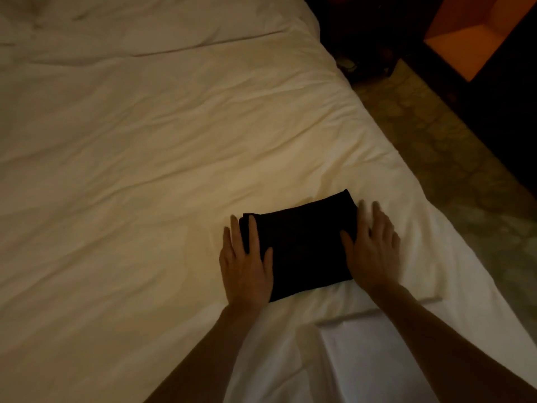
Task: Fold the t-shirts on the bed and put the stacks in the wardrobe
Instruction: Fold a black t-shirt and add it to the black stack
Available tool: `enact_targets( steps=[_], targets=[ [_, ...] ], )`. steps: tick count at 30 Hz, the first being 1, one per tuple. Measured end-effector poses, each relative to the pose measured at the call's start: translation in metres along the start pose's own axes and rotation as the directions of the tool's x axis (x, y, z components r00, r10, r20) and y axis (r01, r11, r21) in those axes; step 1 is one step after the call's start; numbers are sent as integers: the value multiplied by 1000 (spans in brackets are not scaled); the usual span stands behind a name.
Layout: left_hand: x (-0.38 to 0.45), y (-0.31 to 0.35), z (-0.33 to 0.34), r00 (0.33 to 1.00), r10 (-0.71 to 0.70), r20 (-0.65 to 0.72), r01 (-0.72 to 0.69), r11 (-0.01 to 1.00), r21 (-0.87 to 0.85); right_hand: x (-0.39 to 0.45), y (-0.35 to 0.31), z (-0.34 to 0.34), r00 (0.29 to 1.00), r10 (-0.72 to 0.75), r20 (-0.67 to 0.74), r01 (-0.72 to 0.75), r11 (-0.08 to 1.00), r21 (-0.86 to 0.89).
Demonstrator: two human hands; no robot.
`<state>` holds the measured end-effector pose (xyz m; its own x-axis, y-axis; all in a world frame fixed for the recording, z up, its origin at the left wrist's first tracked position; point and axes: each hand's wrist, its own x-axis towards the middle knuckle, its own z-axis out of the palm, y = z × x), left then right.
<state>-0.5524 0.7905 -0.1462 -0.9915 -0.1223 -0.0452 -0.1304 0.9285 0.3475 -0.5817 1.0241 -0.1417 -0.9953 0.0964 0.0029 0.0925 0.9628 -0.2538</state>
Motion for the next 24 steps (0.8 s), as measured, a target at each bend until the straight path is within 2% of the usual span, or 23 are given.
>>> enact_targets(
  steps=[2,4,6,8,11,14,20,24],
  targets=[
    [-1,-9,0,987,-21,162,17,1000,27,-3,0,3,987,-96,126,111,987,-118],
    [-1,-19,-1,949,-103,296,107,994,4,-2,7,-3,973,-24,230,56,989,-134],
    [-5,-25,-12,934,-97,343,102,995,1,-4,12,-17,961,21,276,8,994,-106],
    [-13,-27,-31,920,-70,385,92,995,-41,-11,5,-38,955,0,296,33,994,-107],
    [-29,-23,-62,898,-115,424,215,957,-196,-19,-18,-66,941,18,337,0,999,-54],
    [-40,-25,-100,911,-146,387,281,905,-319,-15,-62,-94,942,-21,334,8,999,41],
    [-61,-62,-202,949,-175,262,266,890,-371,-30,-177,-144,946,-204,251,126,947,295],
    [-91,-104,-262,958,-216,190,277,873,-402,-66,-258,-162,924,-297,241,211,921,328]
  ],
)
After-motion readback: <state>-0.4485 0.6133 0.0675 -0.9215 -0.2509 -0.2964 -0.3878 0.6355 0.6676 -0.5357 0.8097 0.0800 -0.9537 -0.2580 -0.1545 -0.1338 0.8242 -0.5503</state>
